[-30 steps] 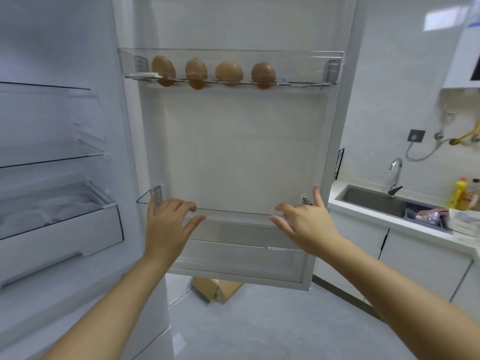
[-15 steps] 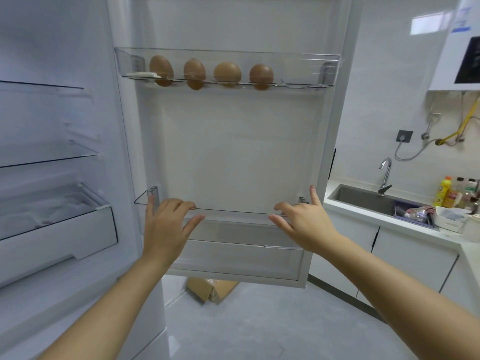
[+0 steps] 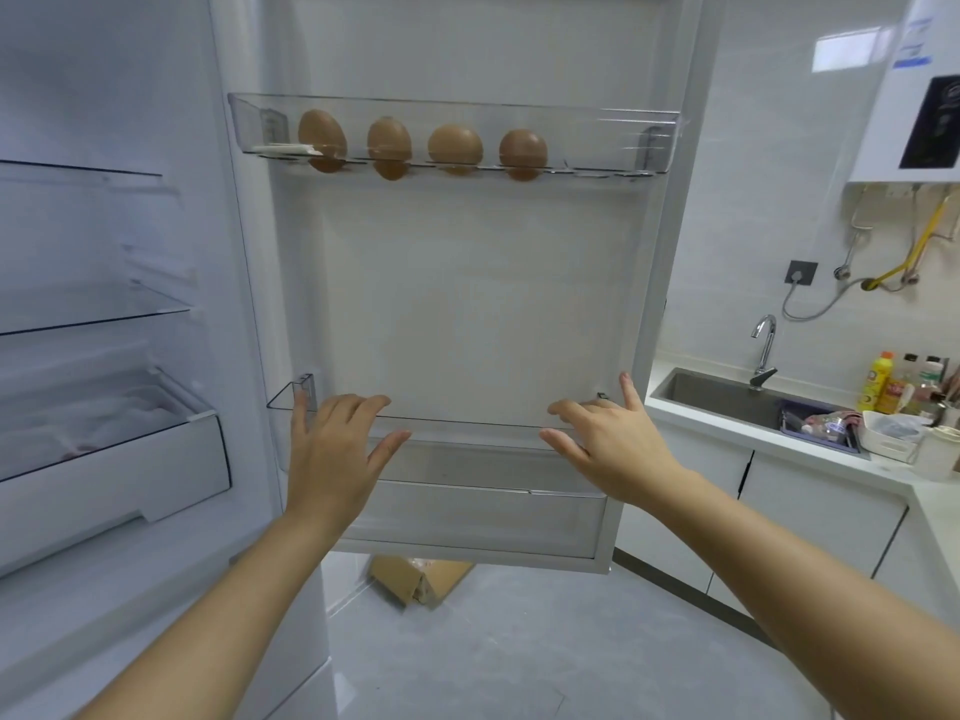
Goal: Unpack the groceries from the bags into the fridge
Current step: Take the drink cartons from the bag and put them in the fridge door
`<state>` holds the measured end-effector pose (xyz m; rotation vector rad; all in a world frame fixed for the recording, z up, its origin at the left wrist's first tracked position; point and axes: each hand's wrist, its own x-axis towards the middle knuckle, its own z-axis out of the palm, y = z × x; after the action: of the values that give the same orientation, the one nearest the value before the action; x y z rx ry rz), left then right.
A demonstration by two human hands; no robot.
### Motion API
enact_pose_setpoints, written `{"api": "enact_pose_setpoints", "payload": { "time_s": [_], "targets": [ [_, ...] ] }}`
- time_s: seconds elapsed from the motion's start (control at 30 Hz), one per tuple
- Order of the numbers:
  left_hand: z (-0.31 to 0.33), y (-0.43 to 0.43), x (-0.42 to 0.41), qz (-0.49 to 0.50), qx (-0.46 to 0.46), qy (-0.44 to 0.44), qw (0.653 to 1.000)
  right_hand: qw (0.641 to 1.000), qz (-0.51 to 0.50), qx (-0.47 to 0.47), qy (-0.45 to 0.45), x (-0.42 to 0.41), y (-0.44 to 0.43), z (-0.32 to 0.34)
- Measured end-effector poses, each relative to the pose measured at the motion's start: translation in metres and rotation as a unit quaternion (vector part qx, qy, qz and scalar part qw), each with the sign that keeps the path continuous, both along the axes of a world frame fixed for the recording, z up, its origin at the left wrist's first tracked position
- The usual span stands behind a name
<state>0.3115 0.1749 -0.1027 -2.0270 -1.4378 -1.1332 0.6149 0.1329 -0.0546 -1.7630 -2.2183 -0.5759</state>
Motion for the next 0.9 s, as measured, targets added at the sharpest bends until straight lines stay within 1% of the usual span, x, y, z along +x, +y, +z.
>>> {"api": "enact_pose_setpoints", "payload": {
  "time_s": [0.07, 0.2, 0.3, 0.4, 0.63, 0.9],
  "targets": [
    [0.001, -0.002, 0.001, 0.006, -0.013, 0.0, 1.0, 1.0, 0.004, 0.014, 0.006, 0.001, -0.002, -0.002],
    [0.003, -0.007, 0.009, 0.009, -0.027, 0.007, 1.0, 0.997, 0.017, 0.072, 0.016, 0.007, -0.008, -0.014],
    [0.007, -0.015, 0.026, -0.002, -0.028, 0.034, 0.999, 0.991, 0.019, 0.128, 0.028, 0.012, -0.015, -0.024],
    [0.01, -0.024, 0.041, -0.016, -0.027, 0.052, 0.998, 0.987, 0.017, 0.153, 0.039, 0.015, -0.021, -0.027],
    [0.015, -0.054, 0.107, -0.058, -0.037, 0.084, 0.994, 0.986, -0.062, 0.146, 0.055, 0.053, -0.06, -0.032],
    [0.003, -0.11, 0.224, -0.155, -0.065, 0.093, 0.981, 0.971, -0.192, 0.123, 0.077, 0.139, -0.146, -0.057]
  ]
}}
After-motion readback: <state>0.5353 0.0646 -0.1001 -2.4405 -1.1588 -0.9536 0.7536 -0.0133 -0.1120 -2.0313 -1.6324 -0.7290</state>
